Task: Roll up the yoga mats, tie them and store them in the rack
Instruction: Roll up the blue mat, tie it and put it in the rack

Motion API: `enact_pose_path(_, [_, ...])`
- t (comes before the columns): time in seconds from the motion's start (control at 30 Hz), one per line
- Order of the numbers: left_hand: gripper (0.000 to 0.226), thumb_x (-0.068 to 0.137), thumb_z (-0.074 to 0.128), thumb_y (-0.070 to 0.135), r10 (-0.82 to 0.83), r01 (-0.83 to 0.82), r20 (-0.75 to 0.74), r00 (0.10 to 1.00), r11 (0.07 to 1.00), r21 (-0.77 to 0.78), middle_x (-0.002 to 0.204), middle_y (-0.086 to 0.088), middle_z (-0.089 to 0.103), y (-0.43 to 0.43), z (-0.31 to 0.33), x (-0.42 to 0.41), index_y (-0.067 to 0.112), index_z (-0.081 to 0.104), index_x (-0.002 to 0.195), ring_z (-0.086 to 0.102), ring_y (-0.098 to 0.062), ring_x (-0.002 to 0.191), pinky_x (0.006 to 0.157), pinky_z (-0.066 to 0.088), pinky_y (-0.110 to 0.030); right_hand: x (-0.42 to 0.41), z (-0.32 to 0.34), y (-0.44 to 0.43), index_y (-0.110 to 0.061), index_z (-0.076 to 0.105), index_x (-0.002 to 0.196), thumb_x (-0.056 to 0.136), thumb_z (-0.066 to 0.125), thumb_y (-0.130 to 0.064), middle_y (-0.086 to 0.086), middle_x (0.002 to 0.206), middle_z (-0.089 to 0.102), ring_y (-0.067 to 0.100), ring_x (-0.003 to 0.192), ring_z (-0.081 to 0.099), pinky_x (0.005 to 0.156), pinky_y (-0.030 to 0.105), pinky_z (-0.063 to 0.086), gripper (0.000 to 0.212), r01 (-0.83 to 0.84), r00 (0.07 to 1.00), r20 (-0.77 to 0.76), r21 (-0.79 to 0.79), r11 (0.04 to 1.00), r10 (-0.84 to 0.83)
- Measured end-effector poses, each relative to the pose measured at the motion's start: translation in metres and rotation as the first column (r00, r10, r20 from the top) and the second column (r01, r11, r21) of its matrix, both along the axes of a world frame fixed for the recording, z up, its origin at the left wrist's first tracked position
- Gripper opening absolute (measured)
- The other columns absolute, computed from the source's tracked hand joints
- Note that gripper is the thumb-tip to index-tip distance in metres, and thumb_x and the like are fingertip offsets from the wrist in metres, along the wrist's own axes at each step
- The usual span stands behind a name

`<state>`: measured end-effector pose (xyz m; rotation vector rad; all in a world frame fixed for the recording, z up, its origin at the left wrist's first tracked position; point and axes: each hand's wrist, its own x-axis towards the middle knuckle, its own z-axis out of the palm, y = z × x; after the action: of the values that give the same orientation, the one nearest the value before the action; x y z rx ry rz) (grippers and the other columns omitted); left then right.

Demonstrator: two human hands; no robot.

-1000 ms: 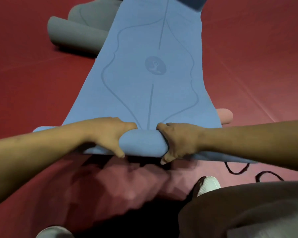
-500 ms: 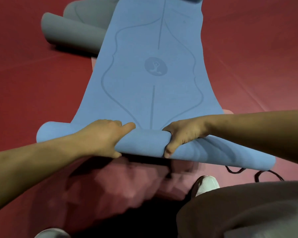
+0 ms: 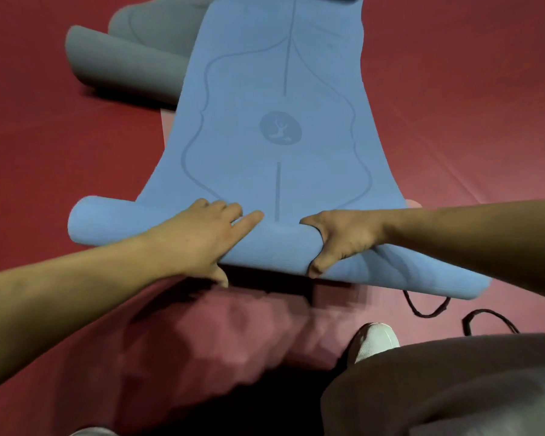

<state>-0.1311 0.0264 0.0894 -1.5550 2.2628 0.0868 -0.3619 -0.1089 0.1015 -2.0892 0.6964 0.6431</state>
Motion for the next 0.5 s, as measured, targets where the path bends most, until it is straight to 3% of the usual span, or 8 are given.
enact_pose_path(0.07, [0.107, 0.07, 0.071, 0.063, 0.04, -0.04, -0.008, 0.999, 0.999, 0.034, 0.115, -0.002, 0.049, -0.002, 0.004, -0.002, 0.029, 0.006, 0.148, 0.057, -0.026, 0.101, 0.079, 0.049, -0.037, 0.004, -0.001, -0.003, -0.027, 0.06, 0.096, 0.068, 0.088, -0.03, -0.014, 0.091, 0.067, 0.003, 0.087, 0.064, 0.071, 0.015, 0.049, 0.04, 0.011, 1.0, -0.02, 0.074, 0.997, -0.01])
enact_pose_path(0.13, [0.097, 0.069, 0.071, 0.057, 0.112, -0.101, -0.072, 0.991, 0.985, 0.137, 0.105, -0.004, 0.056, -0.009, 0.003, 0.003, 0.033, 0.012, 0.142, 0.06, -0.028, 0.09, 0.073, 0.051, -0.037, 0.007, -0.002, -0.002, -0.024, 0.058, 0.109, 0.069, 0.087, -0.038, -0.01, 0.102, 0.066, 0.012, 0.098, 0.063, 0.083, 0.025, 0.053, 0.052, -0.005, 0.999, -0.046, 0.04, 0.999, 0.006])
enact_pose_path(0.2, [0.091, 0.065, 0.076, 0.053, 0.208, -0.16, -0.145, 0.967, 0.946, 0.283, 0.101, -0.005, 0.059, -0.019, 0.006, 0.008, 0.036, 0.023, 0.137, 0.058, -0.025, 0.086, 0.072, 0.049, -0.033, 0.006, -0.003, 0.001, -0.023, 0.044, 0.131, 0.065, 0.082, -0.057, -0.004, 0.115, 0.058, 0.02, 0.105, 0.059, 0.092, 0.035, 0.051, 0.083, -0.08, 0.996, -0.055, -0.194, 0.978, 0.071])
enact_pose_path(0.27, [0.083, 0.065, 0.082, 0.046, 0.318, -0.199, -0.24, 0.917, 0.887, 0.416, 0.098, 0.005, 0.057, -0.028, 0.009, 0.012, 0.039, 0.034, 0.132, 0.053, -0.015, 0.085, 0.072, 0.044, -0.027, 0.001, -0.01, 0.006, -0.023, 0.029, 0.142, 0.058, 0.073, -0.076, 0.002, 0.124, 0.052, 0.028, 0.11, 0.057, 0.095, 0.044, 0.047, 0.108, -0.238, 0.971, -0.128, -0.512, 0.825, 0.201])
enact_pose_path(0.3, [0.08, 0.065, 0.084, 0.042, 0.362, -0.203, -0.283, 0.888, 0.862, 0.464, 0.097, 0.01, 0.056, -0.031, 0.01, 0.012, 0.04, 0.037, 0.129, 0.053, -0.011, 0.084, 0.071, 0.043, -0.025, -0.001, -0.012, 0.01, -0.023, 0.027, 0.141, 0.056, 0.071, -0.079, 0.004, 0.125, 0.052, 0.03, 0.109, 0.058, 0.094, 0.045, 0.048, 0.11, -0.274, 0.962, -0.152, -0.572, 0.773, 0.229])
enact_pose_path(0.4, [0.076, 0.064, 0.087, 0.037, 0.448, -0.181, -0.339, 0.827, 0.784, 0.594, 0.097, 0.019, 0.058, -0.032, 0.007, 0.01, 0.042, 0.04, 0.123, 0.058, -0.004, 0.087, 0.075, 0.048, -0.02, -0.007, -0.01, 0.015, -0.024, 0.043, 0.114, 0.059, 0.078, -0.066, 0.0, 0.104, 0.062, 0.026, 0.092, 0.064, 0.079, 0.04, 0.055, 0.077, -0.199, 0.98, -0.105, -0.426, 0.882, 0.17])
enact_pose_path(0.5, [0.085, 0.063, 0.086, 0.042, 0.527, -0.178, -0.336, 0.781, 0.703, 0.689, 0.112, 0.012, 0.06, -0.024, 0.001, 0.006, 0.044, 0.032, 0.128, 0.061, -0.008, 0.098, 0.089, 0.052, -0.031, -0.014, -0.003, 0.009, -0.03, 0.052, 0.095, 0.06, 0.085, -0.051, -0.01, 0.088, 0.065, 0.01, 0.082, 0.064, 0.067, 0.026, 0.053, 0.052, -0.129, 0.988, -0.098, -0.144, 0.981, 0.116])
